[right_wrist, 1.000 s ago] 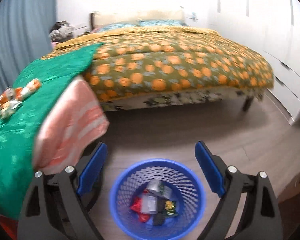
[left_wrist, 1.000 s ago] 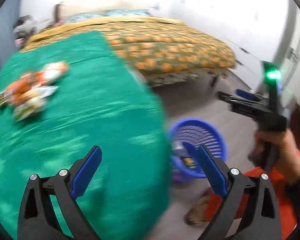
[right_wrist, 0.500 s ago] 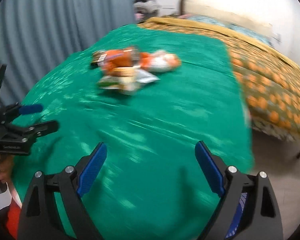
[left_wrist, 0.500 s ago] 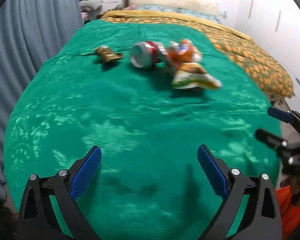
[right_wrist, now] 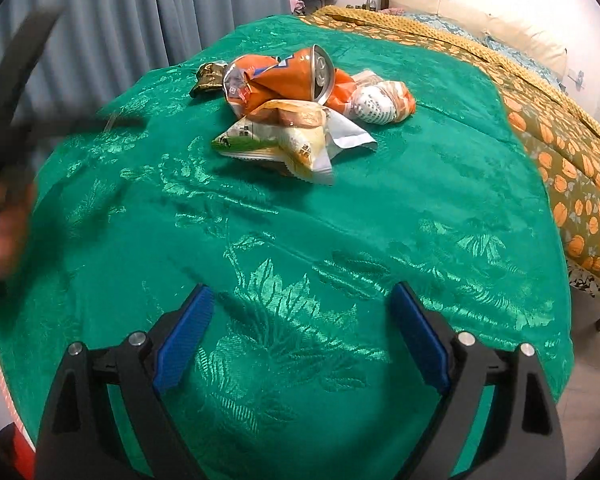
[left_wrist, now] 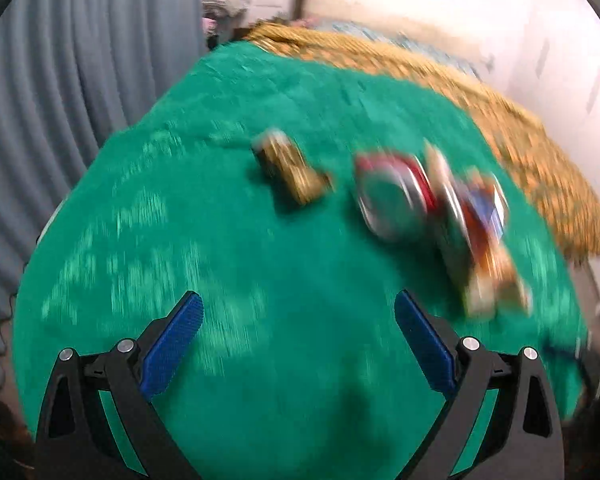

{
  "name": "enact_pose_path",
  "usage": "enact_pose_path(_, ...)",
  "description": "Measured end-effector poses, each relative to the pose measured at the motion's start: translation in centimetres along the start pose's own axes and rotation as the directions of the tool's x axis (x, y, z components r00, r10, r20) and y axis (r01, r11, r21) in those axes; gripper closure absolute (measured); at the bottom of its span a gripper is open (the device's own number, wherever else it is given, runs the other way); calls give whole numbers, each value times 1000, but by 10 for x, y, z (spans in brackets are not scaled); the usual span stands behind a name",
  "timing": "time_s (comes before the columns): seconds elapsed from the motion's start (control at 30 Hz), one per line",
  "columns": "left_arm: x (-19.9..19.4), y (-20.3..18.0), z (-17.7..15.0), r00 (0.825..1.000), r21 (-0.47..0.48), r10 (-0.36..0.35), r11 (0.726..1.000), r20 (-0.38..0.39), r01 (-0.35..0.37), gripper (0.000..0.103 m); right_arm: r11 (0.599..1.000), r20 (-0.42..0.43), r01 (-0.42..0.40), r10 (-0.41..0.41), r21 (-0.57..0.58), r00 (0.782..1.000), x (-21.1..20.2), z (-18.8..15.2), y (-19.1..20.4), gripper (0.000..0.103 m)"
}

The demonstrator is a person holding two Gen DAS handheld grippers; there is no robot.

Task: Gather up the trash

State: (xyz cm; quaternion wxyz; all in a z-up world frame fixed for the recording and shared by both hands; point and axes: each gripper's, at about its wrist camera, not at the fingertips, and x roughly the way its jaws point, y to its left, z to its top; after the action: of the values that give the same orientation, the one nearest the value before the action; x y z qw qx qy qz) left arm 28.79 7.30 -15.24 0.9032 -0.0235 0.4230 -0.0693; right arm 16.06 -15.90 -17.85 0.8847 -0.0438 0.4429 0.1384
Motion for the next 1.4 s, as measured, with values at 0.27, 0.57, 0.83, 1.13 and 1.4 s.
enact_pose_path(0.27,71,6,85,997,-120,72,990,-4,-72,24,1000,0,4,-4,4,1000,1,1,-1,14)
enact_pose_path(0.57,111,12,89,995,-116,84,989,-50,-90,61,1000,-1,0,0,8,1000,2,2,-2,14)
enact_pose_path(0.83,41,30,46,994,7,-37,999,-102,38,61,1000,-1,0,0,8,1000,1,2,-2,14)
enact_pose_path(1.13,-16,-8,-61,972,193,-158,962,-174,191,57,1000,-2,5,-5,6,1000,2,2,-2,14)
enact_pose_path(1.4,-16,-14,-77,994,196,-52,978,-100,71,20,1000,-3,-3,3,17,1000,2,1,-5,13)
